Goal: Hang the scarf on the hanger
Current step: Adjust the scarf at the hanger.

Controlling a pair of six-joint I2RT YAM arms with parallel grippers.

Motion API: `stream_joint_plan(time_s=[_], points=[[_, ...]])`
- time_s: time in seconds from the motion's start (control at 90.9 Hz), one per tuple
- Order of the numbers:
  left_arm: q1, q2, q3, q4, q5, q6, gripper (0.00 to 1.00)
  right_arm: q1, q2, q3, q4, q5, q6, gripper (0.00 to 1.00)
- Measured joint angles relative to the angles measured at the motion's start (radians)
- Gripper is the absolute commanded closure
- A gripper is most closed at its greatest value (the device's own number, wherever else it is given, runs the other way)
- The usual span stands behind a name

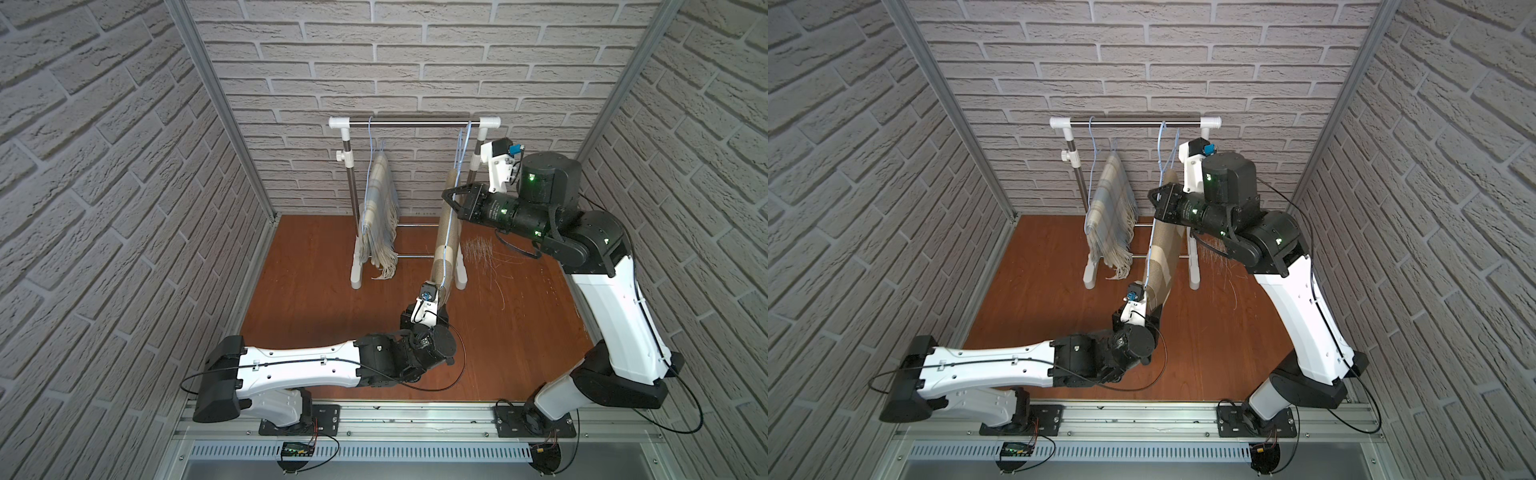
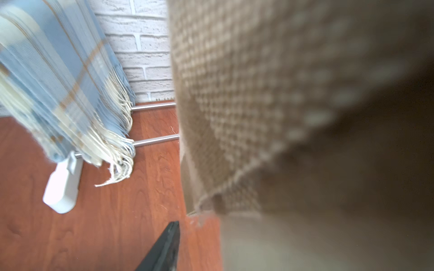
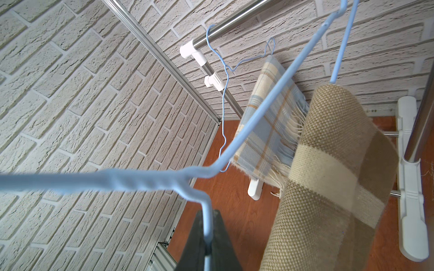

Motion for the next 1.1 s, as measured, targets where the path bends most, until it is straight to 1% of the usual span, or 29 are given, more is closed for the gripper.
stream_joint_plan(time_s=[0.11,0.209,0.286,0.396,0.473,0.528,0.561,0.715,0.792,0.902,1.1], points=[[-0.029,-0.132,-0.018,-0.046,-0.016,0.018,0.46,0.003,-0.003,-0.031,0.011,-0.003,0.000,0.97],[-0.042,-0.264,-0.009,-0.081,0.000,0.039,0.45,0.004,-0.003,-0.077,0.020,-0.008,-0.003,0.97],[-0.042,-0.324,0.026,-0.124,0.023,0.051,0.42,0.004,-0.003,-0.111,0.022,-0.015,-0.006,0.97],[-0.041,-0.365,0.071,-0.171,0.057,0.065,0.38,0.011,-0.007,-0.163,0.032,-0.024,-0.005,0.97],[-0.021,-0.362,0.108,-0.193,0.086,0.080,0.37,0.025,-0.009,-0.196,0.038,-0.022,-0.006,0.97],[0.018,-0.347,0.140,-0.200,0.124,0.092,0.36,0.040,-0.009,-0.211,0.039,-0.018,-0.008,0.97],[0.051,-0.336,0.154,-0.198,0.154,0.097,0.35,0.050,-0.009,-0.216,0.039,-0.016,-0.011,0.97],[0.254,-0.294,0.177,-0.172,0.338,0.098,0.34,0.106,-0.009,-0.220,0.046,-0.006,-0.029,0.97],[0.323,-0.263,0.198,-0.169,0.415,0.097,0.33,0.128,-0.009,-0.220,0.051,0.002,-0.040,0.97],[0.361,-0.212,0.248,-0.164,0.509,0.090,0.33,0.146,-0.009,-0.220,0.053,0.009,-0.055,0.97],[0.380,-0.200,0.270,-0.174,0.571,0.076,0.35,0.153,-0.028,-0.238,0.062,0.029,-0.070,0.97]])
